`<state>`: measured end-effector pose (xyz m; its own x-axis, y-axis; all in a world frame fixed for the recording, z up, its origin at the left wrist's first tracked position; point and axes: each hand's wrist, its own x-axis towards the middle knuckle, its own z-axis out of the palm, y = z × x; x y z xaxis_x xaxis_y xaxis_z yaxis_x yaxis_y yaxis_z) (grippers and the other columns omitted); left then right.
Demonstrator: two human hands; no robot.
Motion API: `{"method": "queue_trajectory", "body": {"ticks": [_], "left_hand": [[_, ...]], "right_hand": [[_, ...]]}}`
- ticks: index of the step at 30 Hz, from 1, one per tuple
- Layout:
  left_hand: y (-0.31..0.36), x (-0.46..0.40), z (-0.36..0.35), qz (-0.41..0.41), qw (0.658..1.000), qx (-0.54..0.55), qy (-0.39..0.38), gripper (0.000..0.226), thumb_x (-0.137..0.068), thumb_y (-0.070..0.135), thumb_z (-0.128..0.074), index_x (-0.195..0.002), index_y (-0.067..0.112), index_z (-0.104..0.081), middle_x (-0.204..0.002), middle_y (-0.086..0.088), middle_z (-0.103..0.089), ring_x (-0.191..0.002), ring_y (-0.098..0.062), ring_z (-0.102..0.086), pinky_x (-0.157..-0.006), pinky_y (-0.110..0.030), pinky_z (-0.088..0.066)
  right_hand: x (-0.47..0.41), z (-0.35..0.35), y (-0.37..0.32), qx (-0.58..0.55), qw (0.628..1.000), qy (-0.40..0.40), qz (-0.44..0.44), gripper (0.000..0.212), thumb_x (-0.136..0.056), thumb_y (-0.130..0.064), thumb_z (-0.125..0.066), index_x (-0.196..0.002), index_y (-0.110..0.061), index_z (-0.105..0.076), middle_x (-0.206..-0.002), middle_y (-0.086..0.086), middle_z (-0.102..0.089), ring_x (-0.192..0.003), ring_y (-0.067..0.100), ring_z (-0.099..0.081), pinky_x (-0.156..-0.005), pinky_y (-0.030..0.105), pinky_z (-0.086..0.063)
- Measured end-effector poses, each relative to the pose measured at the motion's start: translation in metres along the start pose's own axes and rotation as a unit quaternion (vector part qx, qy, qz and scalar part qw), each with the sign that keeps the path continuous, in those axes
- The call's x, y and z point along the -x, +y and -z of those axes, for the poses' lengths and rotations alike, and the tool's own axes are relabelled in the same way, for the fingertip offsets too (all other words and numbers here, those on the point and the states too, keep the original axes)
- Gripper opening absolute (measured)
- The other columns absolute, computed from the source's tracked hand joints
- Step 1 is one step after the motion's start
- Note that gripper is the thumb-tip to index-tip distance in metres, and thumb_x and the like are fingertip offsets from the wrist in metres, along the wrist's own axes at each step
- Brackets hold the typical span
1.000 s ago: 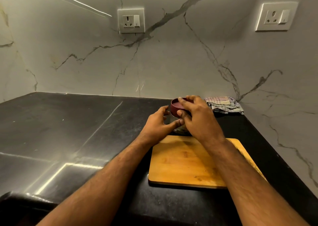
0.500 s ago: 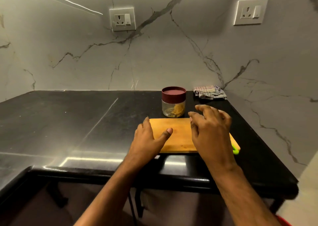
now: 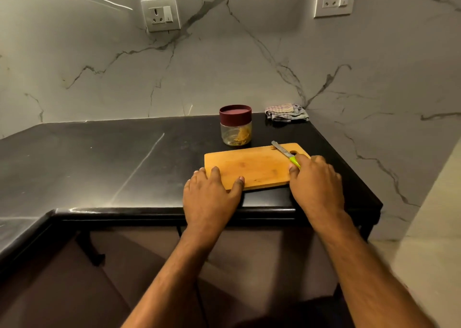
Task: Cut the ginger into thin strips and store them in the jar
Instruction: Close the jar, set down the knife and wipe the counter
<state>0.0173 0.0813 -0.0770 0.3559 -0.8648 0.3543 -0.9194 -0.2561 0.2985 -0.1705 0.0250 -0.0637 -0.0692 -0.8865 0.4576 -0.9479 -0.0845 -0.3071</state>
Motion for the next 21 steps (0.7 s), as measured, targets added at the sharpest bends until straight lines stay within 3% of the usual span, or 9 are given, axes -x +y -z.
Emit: {"method": "queue_trajectory", "body": {"ticks": [4,8,10,13,17,19,21], "left_hand": [[0.008,0.032,0.002,0.006,0.996,0.075,0.038,0.071,-0.096,0.066,-0.039,-0.145,0.015,-0.045,-0.148,-0.013,-0.045,-0.142,-0.029,-0.035,-0.118,-0.044,-0.024],[0.020,0.075,0.000,0.029,0.954,0.297,0.039,0.071,-0.097,0.056,-0.049,-0.153,0.017,-0.029,-0.162,-0.006,-0.025,-0.154,-0.018,-0.007,-0.126,-0.043,-0.003],[0.036,0.100,0.007,0.073,0.892,0.445,0.015,0.074,-0.097,0.052,-0.052,-0.156,0.028,-0.015,-0.165,0.003,-0.014,-0.153,-0.018,-0.011,-0.125,-0.045,-0.017],[0.055,0.128,0.013,0.123,0.821,0.557,0.015,0.074,-0.099,0.044,-0.054,-0.158,0.031,-0.011,-0.161,0.009,-0.020,-0.141,-0.014,-0.037,-0.116,-0.036,-0.036],[0.057,0.134,0.014,0.176,0.740,0.649,0.009,0.053,-0.091,0.053,-0.062,-0.135,0.028,-0.047,-0.137,-0.001,-0.054,-0.116,-0.015,-0.062,-0.099,-0.040,-0.052],[0.058,0.138,0.021,0.218,0.688,0.693,-0.004,0.028,-0.102,0.036,-0.055,-0.123,0.017,-0.053,-0.119,-0.004,-0.065,-0.103,-0.014,-0.067,-0.088,-0.034,-0.055],[0.060,0.142,0.028,0.237,0.652,0.719,-0.036,0.020,-0.105,0.028,-0.049,-0.115,0.014,-0.058,-0.107,-0.002,-0.069,-0.097,-0.014,-0.069,-0.086,-0.034,-0.056]], "right_hand": [[0.014,0.009,0.018,-0.044,0.999,-0.014,0.001,0.038,-0.098,-0.034,-0.045,-0.134,-0.026,-0.049,-0.122,0.009,-0.053,-0.107,0.025,-0.053,-0.087,0.040,-0.045],[0.025,0.020,0.033,-0.063,0.998,-0.023,-0.006,0.033,-0.097,-0.030,-0.047,-0.128,-0.023,-0.051,-0.124,0.010,-0.051,-0.110,0.025,-0.051,-0.090,0.040,-0.044],[0.031,0.025,0.041,-0.084,0.996,-0.024,-0.006,0.030,-0.096,-0.029,-0.049,-0.125,-0.023,-0.053,-0.124,0.009,-0.051,-0.110,0.024,-0.051,-0.090,0.040,-0.046],[0.040,0.033,0.052,-0.121,0.992,-0.025,0.000,0.028,-0.094,-0.026,-0.052,-0.121,-0.024,-0.055,-0.123,0.006,-0.051,-0.107,0.021,-0.052,-0.088,0.039,-0.050],[0.050,0.042,0.065,-0.135,0.991,-0.016,-0.003,0.027,-0.093,-0.024,-0.054,-0.120,-0.025,-0.058,-0.121,0.005,-0.052,-0.105,0.018,-0.052,-0.082,0.032,-0.049],[0.055,0.047,0.072,-0.140,0.990,-0.016,-0.003,0.027,-0.093,-0.024,-0.054,-0.120,-0.024,-0.058,-0.120,0.005,-0.053,-0.103,0.019,-0.053,-0.081,0.031,-0.049],[0.060,0.053,0.078,-0.147,0.989,-0.018,-0.002,0.026,-0.093,-0.023,-0.054,-0.119,-0.023,-0.059,-0.118,0.004,-0.054,-0.101,0.019,-0.054,-0.079,0.030,-0.048]]}}
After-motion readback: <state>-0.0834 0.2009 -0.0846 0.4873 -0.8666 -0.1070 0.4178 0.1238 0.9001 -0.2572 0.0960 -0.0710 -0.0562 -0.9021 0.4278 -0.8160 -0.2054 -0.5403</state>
